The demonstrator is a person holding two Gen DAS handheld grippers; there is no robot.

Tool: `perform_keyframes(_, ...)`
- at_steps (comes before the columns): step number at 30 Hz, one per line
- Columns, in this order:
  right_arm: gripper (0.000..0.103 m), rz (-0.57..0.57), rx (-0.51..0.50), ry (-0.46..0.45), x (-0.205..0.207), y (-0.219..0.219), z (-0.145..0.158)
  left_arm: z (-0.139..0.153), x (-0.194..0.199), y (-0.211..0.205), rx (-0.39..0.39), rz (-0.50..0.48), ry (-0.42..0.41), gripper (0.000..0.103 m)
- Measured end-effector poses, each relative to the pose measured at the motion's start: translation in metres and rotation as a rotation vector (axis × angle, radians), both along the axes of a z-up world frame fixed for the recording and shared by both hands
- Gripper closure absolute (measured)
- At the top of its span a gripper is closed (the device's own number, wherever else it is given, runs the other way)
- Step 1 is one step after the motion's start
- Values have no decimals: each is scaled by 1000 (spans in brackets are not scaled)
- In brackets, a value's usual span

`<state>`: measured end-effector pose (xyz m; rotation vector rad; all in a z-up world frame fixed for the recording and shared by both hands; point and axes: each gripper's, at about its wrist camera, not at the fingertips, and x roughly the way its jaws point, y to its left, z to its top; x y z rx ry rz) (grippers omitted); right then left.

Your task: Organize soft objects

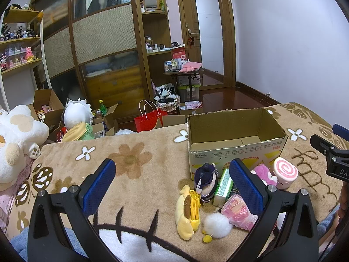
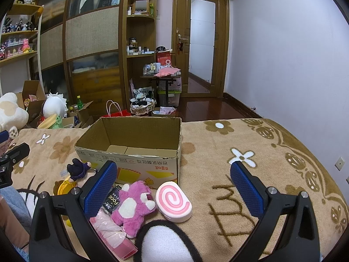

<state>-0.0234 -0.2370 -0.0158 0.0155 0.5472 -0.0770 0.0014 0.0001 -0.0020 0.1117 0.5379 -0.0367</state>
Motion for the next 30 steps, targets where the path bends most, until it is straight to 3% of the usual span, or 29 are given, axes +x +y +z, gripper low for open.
perform_keyframes(30,0,2,0,4,0,1,1,-5,0,5,-5,-1,21,0)
